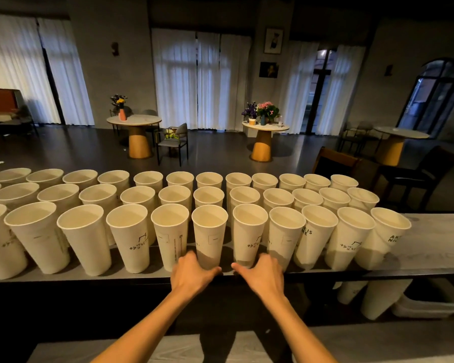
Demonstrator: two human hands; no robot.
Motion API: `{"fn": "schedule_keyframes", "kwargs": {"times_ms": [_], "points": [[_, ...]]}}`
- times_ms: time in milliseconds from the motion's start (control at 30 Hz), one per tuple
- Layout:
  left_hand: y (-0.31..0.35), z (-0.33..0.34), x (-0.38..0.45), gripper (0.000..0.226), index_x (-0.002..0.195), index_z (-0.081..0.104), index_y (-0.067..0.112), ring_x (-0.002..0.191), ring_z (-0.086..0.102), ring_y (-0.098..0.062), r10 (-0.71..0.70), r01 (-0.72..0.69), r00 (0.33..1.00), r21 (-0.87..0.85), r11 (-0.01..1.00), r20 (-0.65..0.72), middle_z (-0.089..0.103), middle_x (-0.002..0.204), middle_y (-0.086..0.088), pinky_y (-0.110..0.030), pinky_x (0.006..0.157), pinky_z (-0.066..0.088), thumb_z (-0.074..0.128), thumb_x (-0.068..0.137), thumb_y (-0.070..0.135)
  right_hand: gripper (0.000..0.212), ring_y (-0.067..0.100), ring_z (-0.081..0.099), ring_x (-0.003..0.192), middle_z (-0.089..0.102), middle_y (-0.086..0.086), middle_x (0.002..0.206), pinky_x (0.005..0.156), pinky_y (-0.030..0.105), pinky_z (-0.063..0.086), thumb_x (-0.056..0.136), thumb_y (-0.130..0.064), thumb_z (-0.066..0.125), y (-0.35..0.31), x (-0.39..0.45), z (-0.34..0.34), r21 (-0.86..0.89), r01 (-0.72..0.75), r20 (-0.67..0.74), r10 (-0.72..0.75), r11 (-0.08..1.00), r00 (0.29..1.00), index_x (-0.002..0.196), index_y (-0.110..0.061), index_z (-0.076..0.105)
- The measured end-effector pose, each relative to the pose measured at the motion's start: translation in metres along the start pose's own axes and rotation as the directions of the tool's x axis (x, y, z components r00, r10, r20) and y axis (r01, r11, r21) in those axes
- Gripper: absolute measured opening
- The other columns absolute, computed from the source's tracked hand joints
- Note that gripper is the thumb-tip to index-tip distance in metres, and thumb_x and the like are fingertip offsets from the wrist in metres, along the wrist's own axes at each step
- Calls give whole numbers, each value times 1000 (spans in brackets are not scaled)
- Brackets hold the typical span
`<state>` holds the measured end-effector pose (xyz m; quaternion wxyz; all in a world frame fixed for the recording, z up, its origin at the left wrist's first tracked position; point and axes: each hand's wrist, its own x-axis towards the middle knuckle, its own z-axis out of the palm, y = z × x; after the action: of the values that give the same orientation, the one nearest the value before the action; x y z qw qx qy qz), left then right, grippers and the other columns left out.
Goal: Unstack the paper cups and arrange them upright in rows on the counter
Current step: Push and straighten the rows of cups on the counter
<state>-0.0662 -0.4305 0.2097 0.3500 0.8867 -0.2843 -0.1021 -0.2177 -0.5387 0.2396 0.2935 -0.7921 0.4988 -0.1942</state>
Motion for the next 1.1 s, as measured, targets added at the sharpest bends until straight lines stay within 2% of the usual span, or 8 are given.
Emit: {"fn": "schedule_keyframes", "kwargs": {"times_ms": [100, 167, 233, 300, 367, 467, 700, 1100], "points": [[1, 3, 1, 84, 127, 55, 19, 91, 75, -25, 1, -2, 1000, -40, 999, -4, 70, 122, -6, -41, 77, 65, 89, 61, 59, 64, 24, 67, 108, 68, 8, 118, 82, 33, 59, 69, -51, 85, -9, 7, 7, 44, -23, -15, 24, 999, 1000, 115, -12, 63], [3, 3, -1, 81, 128, 56, 17, 104, 72, -26, -4, 3, 1000, -64, 998, -19, 69, 126, -7, -42, 85, 63, 90, 64, 53, 64, 25, 69, 104, 69, 8, 116, 80, 38, 61, 67, -50, 86, -11, 12, 12, 89, -23, -17, 25, 996, 1000, 114, -14, 63], [2, 6, 1, 77, 129, 58, 15, 118, 67, -26, 2, -4, 1000, -72, 997, -29, 68, 129, -8, -42, 95, 59, 91, 67, 46, 63, 23, 71, 95, 70, 6, 111, 72, 40, 63, 65, -51, 87, -10, 15, 15, 118, -32, -20, 34, 993, 999, 110, -16, 62], [0, 8, 3, 75, 128, 59, 14, 121, 65, -26, 4, -6, 1000, -93, 996, -20, 69, 129, -8, -40, 96, 58, 91, 67, 45, 59, 19, 72, 81, 71, 4, 104, 59, 36, 63, 65, -52, 86, -6, 19, 18, 125, -51, -2, 51, 991, 999, 108, -19, 61], [-2, 8, 6, 73, 126, 60, 15, 120, 66, -25, 6, -8, 1000, -87, 996, -18, 69, 127, -7, -40, 96, 58, 91, 67, 44, 58, 18, 72, 75, 72, 4, 100, 53, 33, 62, 66, -51, 86, -3, 23, 20, 106, -64, 9, 63, 992, 998, 107, -19, 62], [-2, 9, 8, 69, 125, 61, 16, 118, 67, -24, -1, 0, 1000, -82, 997, -18, 70, 125, -6, -40, 95, 58, 91, 68, 42, 56, 16, 72, 74, 73, 2, 98, 56, 33, 63, 65, -50, 86, -1, 27, 23, 79, -78, 32, 76, 994, 997, 106, -20, 63], [-6, 9, 13, 69, 117, 59, 22, 87, 75, -21, -38, 39, 999, -24, 999, 19, 72, 113, -3, -40, 76, 65, 92, 61, 46, 54, 13, 71, 72, 69, 1, 99, 54, 26, 60, 65, -50, 86, 1, 26, 17, 44, -74, 101, 70, 996, 992, 100, -25, 54], [-9, 17, 16, 69, 116, 61, 23, 84, 74, -19, -45, 44, 999, 14, 999, 31, 73, 108, 0, -38, 75, 65, 91, 60, 50, 56, 15, 70, 88, 68, 2, 113, 64, 29, 62, 66, -41, 89, 10, 24, 18, 73, -21, 114, 12, 997, 993, 110, -20, 61]]}}
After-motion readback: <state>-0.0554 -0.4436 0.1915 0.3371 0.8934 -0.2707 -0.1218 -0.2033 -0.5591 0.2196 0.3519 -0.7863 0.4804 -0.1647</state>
